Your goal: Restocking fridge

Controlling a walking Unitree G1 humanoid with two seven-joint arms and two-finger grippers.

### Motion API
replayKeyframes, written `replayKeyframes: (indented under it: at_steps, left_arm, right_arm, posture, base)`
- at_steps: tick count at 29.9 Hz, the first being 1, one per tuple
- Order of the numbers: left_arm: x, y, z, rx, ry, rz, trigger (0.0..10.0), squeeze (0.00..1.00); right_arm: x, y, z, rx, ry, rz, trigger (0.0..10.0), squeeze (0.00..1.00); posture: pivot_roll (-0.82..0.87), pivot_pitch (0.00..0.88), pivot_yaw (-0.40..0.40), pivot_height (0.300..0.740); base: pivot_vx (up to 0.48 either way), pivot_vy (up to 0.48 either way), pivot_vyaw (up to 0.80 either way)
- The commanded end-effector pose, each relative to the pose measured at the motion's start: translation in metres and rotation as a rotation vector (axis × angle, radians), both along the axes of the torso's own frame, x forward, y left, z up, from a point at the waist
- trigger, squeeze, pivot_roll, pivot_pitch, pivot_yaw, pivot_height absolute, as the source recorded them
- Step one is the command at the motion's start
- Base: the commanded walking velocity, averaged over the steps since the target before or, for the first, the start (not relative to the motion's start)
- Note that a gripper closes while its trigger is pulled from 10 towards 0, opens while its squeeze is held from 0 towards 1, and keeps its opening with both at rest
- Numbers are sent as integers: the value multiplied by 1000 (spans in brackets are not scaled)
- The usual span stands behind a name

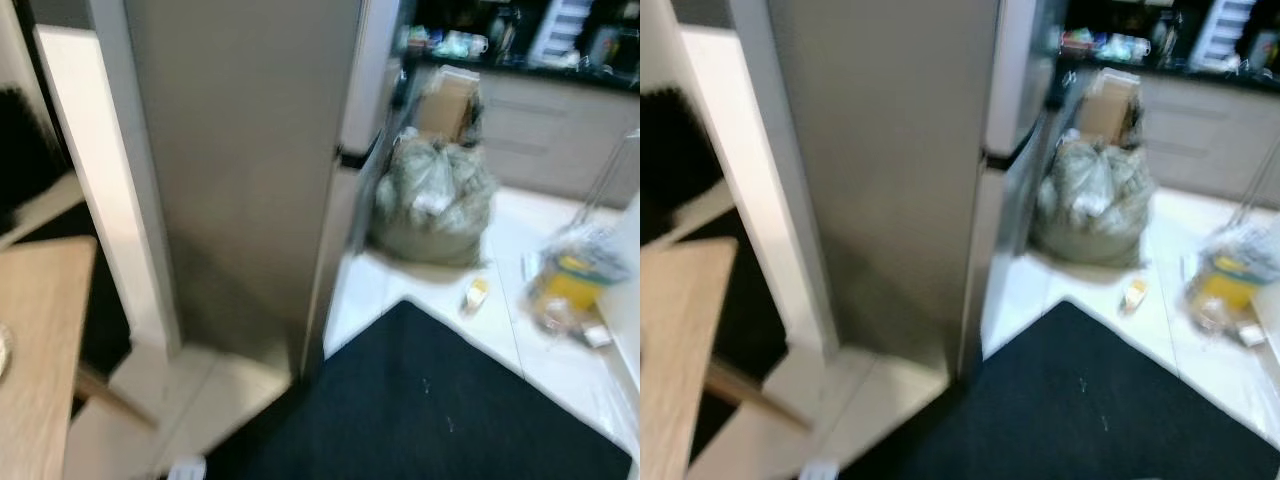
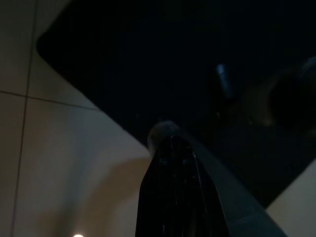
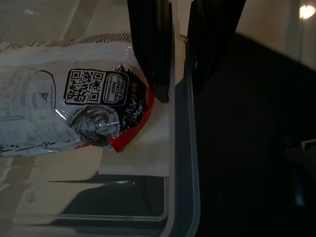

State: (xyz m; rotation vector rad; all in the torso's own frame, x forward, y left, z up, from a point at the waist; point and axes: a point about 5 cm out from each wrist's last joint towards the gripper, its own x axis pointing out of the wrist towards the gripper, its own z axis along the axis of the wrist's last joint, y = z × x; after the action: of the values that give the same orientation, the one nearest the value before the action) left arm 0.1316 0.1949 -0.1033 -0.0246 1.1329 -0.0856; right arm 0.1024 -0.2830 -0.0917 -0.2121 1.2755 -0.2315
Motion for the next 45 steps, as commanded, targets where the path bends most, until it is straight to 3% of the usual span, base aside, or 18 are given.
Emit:
replayKeyframes:
  at_steps: [1, 13, 22, 30, 45]
  left_arm:
    - [4, -2, 1, 5, -10, -16, 10000, 0]
    - [17, -4, 5, -8, -44, 3, 10000, 0]
    - [13, 3, 5, -3, -49, 22, 10000, 0]
    - [8, 0, 3, 3, -36, 23, 10000, 0]
    - [12, -19, 2, -14, -37, -11, 10000, 0]
  right_arm:
    - [5, -3, 3, -15, -14, 1, 10000, 0]
    - [5, -3, 2, -17, -15, 3, 10000, 0]
    - [6, -3, 3, -18, -16, 2, 10000, 0]
    - [5, -3, 2, -21, -21, -3, 10000, 0]
    - [5, -2, 2, -19, -19, 6, 10000, 0]
  posture:
    - [-13, 0, -28, 740]
    - [-14, 0, -29, 740]
    - [-14, 0, -29, 740]
    - [-15, 0, -27, 740]
    - [-14, 0, -27, 740]
  base:
    - [0, 0, -800]
    - [0, 0, -800]
    - [0, 0, -797]
    - [0, 0, 0]
    - [0, 0, 0]
